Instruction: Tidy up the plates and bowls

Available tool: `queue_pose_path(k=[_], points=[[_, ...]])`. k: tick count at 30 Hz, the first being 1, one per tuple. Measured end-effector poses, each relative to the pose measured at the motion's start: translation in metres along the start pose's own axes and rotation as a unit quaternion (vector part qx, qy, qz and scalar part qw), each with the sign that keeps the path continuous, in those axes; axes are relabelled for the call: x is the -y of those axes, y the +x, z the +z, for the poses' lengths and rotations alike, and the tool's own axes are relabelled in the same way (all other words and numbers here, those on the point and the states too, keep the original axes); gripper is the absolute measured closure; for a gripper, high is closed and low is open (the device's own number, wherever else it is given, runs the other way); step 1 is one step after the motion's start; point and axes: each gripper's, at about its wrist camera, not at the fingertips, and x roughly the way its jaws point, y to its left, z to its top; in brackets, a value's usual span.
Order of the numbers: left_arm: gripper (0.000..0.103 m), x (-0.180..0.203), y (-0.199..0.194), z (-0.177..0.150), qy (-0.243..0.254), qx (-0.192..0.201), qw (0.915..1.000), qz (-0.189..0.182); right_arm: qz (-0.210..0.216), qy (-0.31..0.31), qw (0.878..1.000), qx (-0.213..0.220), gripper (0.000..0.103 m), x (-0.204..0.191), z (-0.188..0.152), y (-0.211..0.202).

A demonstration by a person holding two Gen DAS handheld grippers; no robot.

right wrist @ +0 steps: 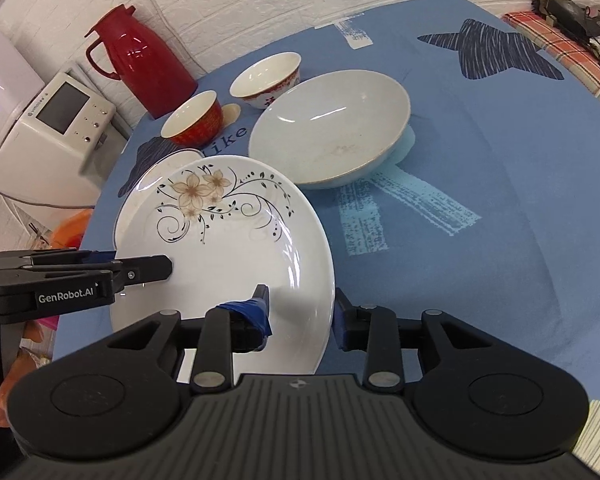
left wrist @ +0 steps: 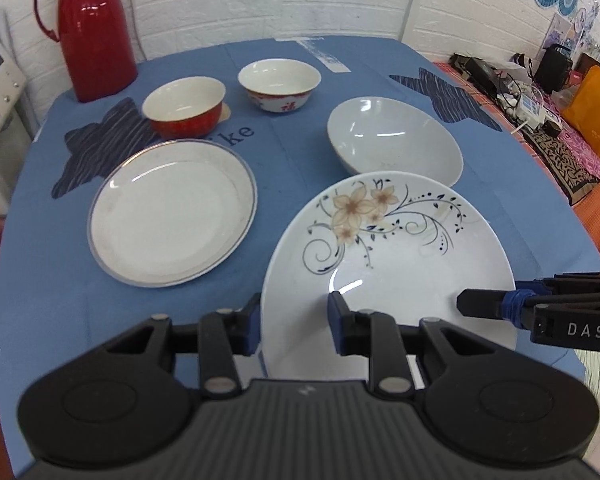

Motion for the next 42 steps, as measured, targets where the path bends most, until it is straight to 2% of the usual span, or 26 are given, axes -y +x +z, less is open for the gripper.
queue_pose_path(k=[5, 10, 14, 16, 19, 25, 32, 35, 36, 38, 42], points=[[0.078, -0.021, -0.030, -0.048, -0.029, 0.005, 0.9992, 0.028, 0.022, -0.024, 0.999, -0.006, 0.085, -0.033, -0.021, -0.004], [0.078, -0.035, -0.038, -0.096, -0.054, -0.009, 0.9974, 0.046, 0.038, -0.043, 0.998, -0.024, 0.083, -0.062, -0.053, 0.002], [0.078, -0.045, -0.034, -0.120, -0.080, -0.025, 0.9962, 0.025, 0.043, -0.046, 0.997, -0.048, 0.081, -0.072, -0.075, 0.013], [0.078, -0.048, -0.033, -0.127, -0.089, -0.028, 0.9955, 0.014, 0.037, -0.060, 0.997, -0.035, 0.081, -0.076, -0.081, 0.012], [0.078, -0.049, -0.030, -0.135, -0.102, -0.026, 0.9945, 0.006, 0.034, -0.071, 0.996, -0.032, 0.081, -0.077, -0.084, 0.011], [0.078, -0.049, -0.035, -0.140, -0.104, -0.006, 0.9945, 0.002, -0.004, -0.125, 0.992, -0.024, 0.079, -0.088, -0.094, 0.022], [0.076, -0.057, -0.038, -0.141, -0.109, 0.007, 0.9939, -0.012, 0.005, -0.126, 0.992, -0.021, 0.079, -0.086, -0.095, 0.030], [0.056, -0.060, -0.043, -0.141, -0.111, 0.012, 0.9937, -0.013, 0.009, -0.122, 0.992, -0.021, 0.079, -0.086, -0.093, 0.034], [0.044, -0.060, -0.047, -0.141, -0.107, 0.015, 0.9941, -0.002, 0.011, -0.121, 0.992, -0.022, 0.079, -0.085, -0.092, 0.036], [0.044, -0.062, -0.055, -0.139, -0.096, 0.028, 0.9949, 0.015, 0.011, -0.118, 0.993, -0.025, 0.078, -0.086, -0.089, 0.039], [0.044, -0.070, -0.063, -0.135, -0.097, 0.032, 0.9947, 0.010, 0.015, -0.122, 0.992, -0.031, 0.078, -0.087, -0.086, 0.043]])
